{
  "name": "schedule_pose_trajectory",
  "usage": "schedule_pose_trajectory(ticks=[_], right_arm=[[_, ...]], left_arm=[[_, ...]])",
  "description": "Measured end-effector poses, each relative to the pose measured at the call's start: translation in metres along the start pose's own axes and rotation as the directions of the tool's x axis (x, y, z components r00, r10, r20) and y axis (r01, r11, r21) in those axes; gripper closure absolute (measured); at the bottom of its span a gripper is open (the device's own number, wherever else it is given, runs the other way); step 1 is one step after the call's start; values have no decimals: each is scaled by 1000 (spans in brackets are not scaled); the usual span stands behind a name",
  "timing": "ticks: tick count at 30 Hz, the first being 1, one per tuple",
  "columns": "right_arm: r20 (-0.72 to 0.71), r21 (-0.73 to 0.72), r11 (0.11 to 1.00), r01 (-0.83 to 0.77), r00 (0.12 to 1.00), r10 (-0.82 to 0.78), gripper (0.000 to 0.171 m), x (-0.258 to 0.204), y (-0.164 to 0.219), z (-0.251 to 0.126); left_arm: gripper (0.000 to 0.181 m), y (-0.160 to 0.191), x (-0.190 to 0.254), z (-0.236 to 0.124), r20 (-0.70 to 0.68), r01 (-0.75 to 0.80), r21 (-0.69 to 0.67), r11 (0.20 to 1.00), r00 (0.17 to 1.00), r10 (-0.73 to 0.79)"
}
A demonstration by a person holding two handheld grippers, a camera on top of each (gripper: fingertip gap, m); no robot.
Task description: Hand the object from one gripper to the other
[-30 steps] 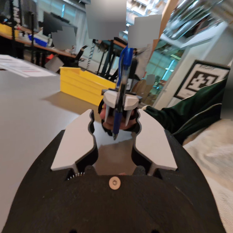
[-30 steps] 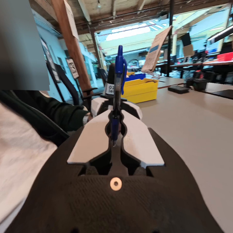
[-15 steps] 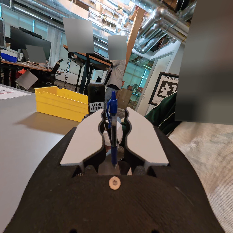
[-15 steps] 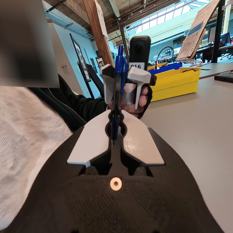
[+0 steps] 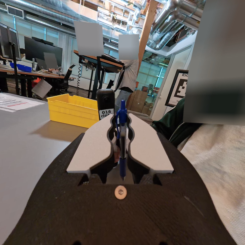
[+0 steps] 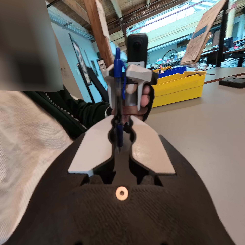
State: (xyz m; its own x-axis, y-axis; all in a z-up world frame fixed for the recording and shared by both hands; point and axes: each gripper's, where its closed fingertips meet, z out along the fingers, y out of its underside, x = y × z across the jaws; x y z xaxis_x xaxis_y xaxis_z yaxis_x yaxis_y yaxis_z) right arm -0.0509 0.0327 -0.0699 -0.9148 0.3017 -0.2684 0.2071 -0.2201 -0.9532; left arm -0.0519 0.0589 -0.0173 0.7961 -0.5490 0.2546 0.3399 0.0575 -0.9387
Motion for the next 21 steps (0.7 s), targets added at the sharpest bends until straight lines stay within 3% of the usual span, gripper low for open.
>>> schedule_pose_trajectory(ticks=[3,6,21], right_arm=[[-54,50,999,-12,998,15,131,11,-7,-3],[-104,94,996,-3,994,12,122,18,-14,-9],[-213,136,990,29,977,0,120,35,-22,-23]], left_arm=[[166,-3,-1,-2,19,-24,5,1000,1000,24],[166,-5,-3,-4,33,-38,4,999,999,37],[166,-6,-10,-11,62,-49,-3,999,997,49]])
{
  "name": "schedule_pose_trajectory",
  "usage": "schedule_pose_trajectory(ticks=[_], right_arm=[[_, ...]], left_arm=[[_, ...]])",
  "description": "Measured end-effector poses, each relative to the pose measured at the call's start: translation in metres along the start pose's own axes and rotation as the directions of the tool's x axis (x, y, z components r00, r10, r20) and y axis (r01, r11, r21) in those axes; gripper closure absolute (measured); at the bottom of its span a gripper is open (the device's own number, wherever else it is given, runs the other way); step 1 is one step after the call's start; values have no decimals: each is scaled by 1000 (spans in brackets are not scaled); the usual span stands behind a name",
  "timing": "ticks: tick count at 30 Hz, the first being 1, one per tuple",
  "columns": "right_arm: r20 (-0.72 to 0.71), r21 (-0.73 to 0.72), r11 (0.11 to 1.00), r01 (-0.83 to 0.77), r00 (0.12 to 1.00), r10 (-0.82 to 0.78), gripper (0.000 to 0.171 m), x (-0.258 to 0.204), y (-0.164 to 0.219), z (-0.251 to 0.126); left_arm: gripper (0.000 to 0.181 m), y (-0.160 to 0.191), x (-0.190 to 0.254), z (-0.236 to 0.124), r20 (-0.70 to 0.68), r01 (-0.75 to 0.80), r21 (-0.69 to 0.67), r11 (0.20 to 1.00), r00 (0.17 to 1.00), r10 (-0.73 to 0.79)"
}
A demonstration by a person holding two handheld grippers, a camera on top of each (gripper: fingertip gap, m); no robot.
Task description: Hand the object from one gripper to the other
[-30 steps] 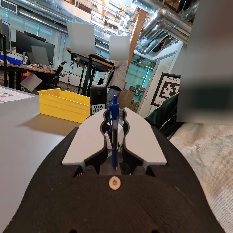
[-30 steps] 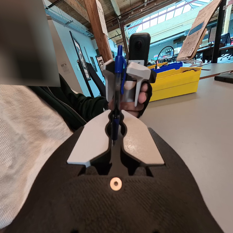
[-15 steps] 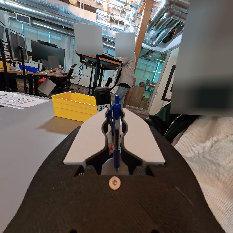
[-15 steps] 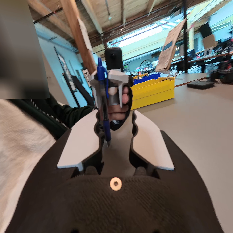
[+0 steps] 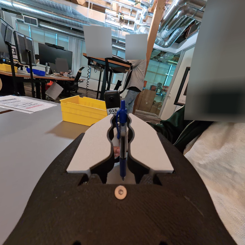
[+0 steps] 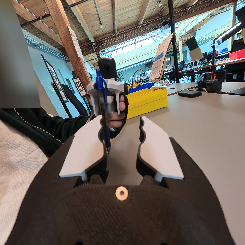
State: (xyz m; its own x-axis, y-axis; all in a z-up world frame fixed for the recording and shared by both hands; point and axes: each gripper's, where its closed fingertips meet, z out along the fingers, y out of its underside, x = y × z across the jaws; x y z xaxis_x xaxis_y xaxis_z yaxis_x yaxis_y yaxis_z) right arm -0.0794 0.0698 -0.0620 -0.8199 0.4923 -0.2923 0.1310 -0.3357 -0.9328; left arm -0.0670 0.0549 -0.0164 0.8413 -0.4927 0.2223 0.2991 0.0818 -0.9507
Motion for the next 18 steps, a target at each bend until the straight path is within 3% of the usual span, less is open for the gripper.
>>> schedule_pose_trajectory(ticks=[18], right_arm=[[-28,-28,998,59,998,-60,127,0,2,0]], left_arm=[[167,11,-10,-3,37,3,-32,999,999,-2]])
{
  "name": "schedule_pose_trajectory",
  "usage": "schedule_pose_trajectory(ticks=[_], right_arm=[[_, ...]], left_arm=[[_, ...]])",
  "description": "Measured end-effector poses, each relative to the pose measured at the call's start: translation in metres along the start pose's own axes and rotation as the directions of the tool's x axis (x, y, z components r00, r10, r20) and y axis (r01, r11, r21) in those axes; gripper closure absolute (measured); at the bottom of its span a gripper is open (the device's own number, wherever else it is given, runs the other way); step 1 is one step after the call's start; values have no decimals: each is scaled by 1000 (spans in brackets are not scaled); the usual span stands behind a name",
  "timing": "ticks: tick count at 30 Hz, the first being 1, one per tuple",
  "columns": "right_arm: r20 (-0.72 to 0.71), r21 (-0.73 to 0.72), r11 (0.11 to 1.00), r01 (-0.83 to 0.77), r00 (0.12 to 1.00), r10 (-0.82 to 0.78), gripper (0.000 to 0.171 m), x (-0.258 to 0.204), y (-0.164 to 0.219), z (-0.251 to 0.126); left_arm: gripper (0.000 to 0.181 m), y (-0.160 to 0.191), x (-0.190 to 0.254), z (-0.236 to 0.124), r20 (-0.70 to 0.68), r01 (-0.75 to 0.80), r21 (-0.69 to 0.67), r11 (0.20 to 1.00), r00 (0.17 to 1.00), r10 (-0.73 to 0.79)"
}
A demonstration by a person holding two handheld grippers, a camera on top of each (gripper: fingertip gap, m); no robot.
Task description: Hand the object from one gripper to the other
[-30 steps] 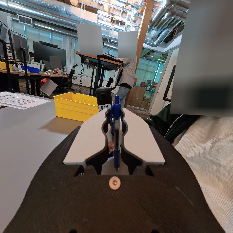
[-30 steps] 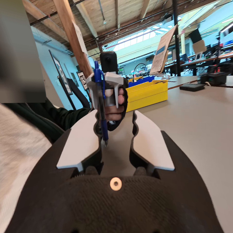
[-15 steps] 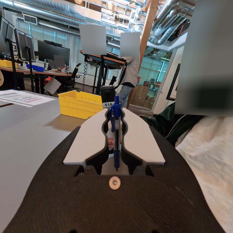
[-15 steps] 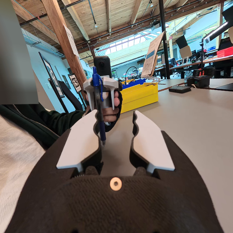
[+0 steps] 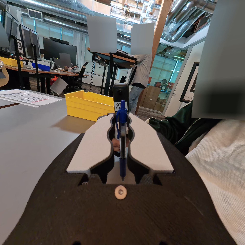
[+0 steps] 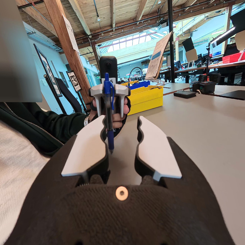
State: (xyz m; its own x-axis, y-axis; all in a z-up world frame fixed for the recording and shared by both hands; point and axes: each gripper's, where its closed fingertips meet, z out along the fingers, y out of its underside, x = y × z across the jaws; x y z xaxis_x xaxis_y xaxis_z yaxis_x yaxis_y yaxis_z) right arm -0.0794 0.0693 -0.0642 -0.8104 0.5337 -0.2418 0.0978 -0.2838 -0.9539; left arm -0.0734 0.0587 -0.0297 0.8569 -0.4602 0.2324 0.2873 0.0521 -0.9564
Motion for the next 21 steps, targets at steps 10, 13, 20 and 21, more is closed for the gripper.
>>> schedule_pose_trajectory(ticks=[10,13,20,21], right_arm=[[34,-113,992,61,998,-57,144,-17,20,15],[39,-125,989,76,997,-71,149,-20,23,18],[41,-112,992,59,998,-55,161,-20,21,17],[42,-112,992,58,998,-53,161,-20,21,17]], left_arm=[[167,9,-2,4,8,8,-16,1000,1000,-8],[166,11,-1,6,3,7,-20,1000,1000,-7],[166,15,1,10,3,4,-19,1000,1000,-4],[167,14,1,10,3,5,-19,1000,1000,-5]])
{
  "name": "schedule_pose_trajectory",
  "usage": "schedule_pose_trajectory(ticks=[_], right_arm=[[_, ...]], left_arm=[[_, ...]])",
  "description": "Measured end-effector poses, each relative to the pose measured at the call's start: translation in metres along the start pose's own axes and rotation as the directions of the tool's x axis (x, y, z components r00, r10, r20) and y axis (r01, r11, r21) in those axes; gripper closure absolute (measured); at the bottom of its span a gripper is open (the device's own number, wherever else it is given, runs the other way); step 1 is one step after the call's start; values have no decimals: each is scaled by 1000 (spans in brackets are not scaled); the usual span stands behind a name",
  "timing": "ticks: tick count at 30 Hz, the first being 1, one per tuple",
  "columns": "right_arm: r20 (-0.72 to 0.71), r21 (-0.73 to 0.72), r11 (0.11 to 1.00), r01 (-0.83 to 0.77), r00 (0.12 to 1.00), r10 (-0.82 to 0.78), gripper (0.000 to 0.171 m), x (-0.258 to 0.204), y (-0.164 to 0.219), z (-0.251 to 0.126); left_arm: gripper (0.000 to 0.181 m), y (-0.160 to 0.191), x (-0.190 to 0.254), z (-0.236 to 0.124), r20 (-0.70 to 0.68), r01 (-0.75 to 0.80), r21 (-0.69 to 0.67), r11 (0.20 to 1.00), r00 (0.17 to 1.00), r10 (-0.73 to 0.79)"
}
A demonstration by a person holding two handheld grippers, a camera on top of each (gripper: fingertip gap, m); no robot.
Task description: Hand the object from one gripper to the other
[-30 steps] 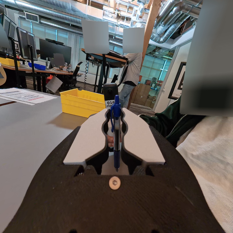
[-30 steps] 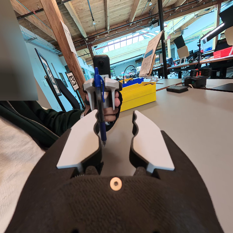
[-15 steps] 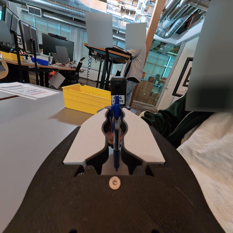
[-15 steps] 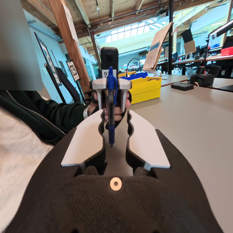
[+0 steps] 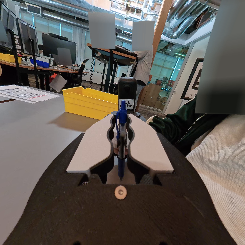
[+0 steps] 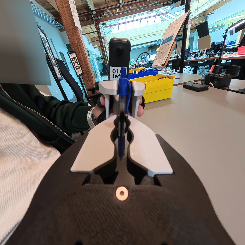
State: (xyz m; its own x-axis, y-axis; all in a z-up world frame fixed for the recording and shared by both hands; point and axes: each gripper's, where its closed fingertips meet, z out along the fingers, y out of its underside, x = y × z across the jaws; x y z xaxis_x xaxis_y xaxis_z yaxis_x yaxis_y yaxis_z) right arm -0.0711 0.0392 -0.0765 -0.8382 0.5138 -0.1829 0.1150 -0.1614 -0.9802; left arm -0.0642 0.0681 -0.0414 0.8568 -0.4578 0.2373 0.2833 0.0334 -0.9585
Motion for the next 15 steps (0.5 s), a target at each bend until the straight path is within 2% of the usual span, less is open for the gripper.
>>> schedule_pose_trajectory(ticks=[1,2,4,7,15], right_arm=[[-1,1,1000,-1,1000,1,161,0,0,0],[-4,5,1000,-2,1000,2,161,0,-1,0],[-7,20,1000,-4,1000,4,161,2,-2,-1],[-19,50,999,-16,1000,17,161,6,-7,-5],[-47,96,995,-41,998,46,161,14,-16,-15]], left_arm=[[166,0,-1,0,5,2,2,1000,1000,-2],[159,-2,-3,0,23,4,10,1000,1000,-4],[118,-8,-14,-2,93,7,58,998,996,-12],[100,-15,-26,-11,150,21,118,993,988,-39],[107,1,-45,-21,193,60,96,994,978,-77]])
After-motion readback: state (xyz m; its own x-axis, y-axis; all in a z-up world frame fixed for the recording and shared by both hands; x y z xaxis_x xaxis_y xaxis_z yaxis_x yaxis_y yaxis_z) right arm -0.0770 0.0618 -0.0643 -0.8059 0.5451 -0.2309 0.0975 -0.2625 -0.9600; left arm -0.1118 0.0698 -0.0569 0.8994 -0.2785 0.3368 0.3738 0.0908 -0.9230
